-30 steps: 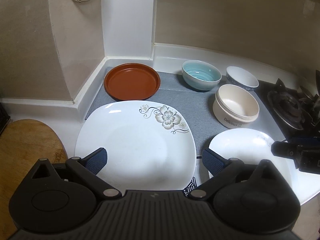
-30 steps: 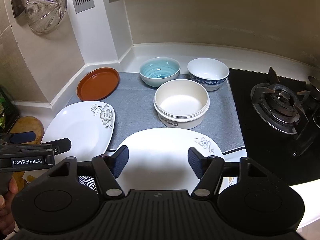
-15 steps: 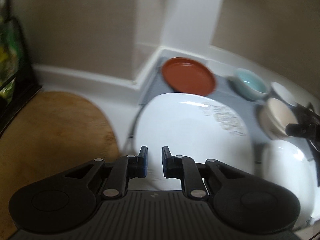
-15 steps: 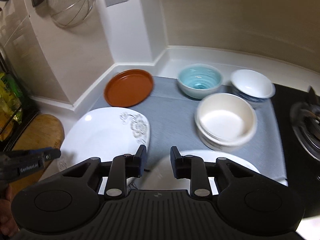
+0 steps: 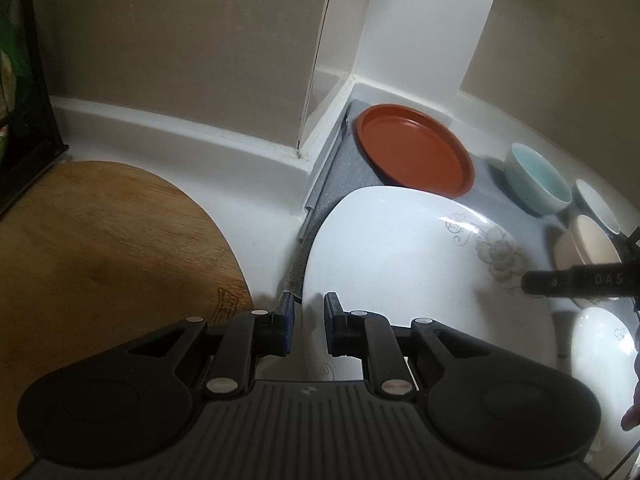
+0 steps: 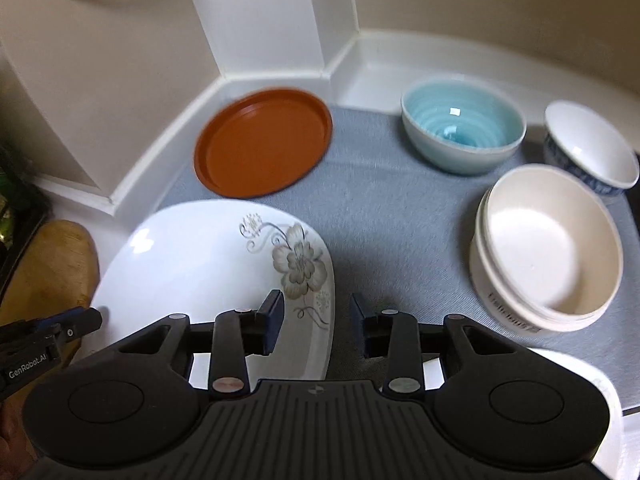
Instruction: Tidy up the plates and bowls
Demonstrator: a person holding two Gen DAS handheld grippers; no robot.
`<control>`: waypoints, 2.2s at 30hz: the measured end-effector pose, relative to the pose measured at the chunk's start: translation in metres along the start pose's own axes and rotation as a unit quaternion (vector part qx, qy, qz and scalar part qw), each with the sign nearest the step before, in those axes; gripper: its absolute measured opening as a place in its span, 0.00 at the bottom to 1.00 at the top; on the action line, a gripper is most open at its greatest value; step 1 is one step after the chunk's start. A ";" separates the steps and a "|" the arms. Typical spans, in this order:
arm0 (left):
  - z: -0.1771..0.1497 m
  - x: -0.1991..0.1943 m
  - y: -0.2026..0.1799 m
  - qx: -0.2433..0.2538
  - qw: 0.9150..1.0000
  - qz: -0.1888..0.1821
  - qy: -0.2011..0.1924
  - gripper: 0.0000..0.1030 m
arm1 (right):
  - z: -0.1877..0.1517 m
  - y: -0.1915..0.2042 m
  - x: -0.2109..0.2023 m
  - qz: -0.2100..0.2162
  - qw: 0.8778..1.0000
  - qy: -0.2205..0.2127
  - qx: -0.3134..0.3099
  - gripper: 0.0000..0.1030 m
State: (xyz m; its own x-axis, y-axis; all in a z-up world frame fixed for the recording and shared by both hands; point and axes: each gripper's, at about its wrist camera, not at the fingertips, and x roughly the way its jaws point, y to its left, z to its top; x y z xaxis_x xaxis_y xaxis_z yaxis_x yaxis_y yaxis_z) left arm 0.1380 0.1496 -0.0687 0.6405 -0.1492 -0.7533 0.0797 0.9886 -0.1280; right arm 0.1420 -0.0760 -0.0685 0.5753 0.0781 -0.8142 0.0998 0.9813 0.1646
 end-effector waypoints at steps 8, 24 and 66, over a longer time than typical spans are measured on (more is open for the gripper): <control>0.001 0.010 0.000 0.006 1.000 -0.021 0.006 0.18 | -0.005 0.003 0.012 0.001 1.000 0.031 0.001 0.37; -0.003 -0.007 0.001 -0.005 1.000 -0.018 -0.006 0.17 | -0.013 0.000 -0.001 0.025 1.000 -0.005 -0.002 0.25; -0.076 -0.107 -0.136 0.031 0.999 -0.008 -0.038 0.18 | -0.093 -0.106 -0.115 0.041 0.996 -0.077 0.007 0.22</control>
State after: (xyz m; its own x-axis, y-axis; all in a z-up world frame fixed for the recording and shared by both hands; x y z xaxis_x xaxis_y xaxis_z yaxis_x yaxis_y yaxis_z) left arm 0.0007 0.0298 -0.0192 0.6947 -0.1661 -0.6998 0.1372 0.9857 -0.0977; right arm -0.0102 -0.1727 -0.0441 0.6997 0.1290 -0.7027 0.0574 0.9702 0.2353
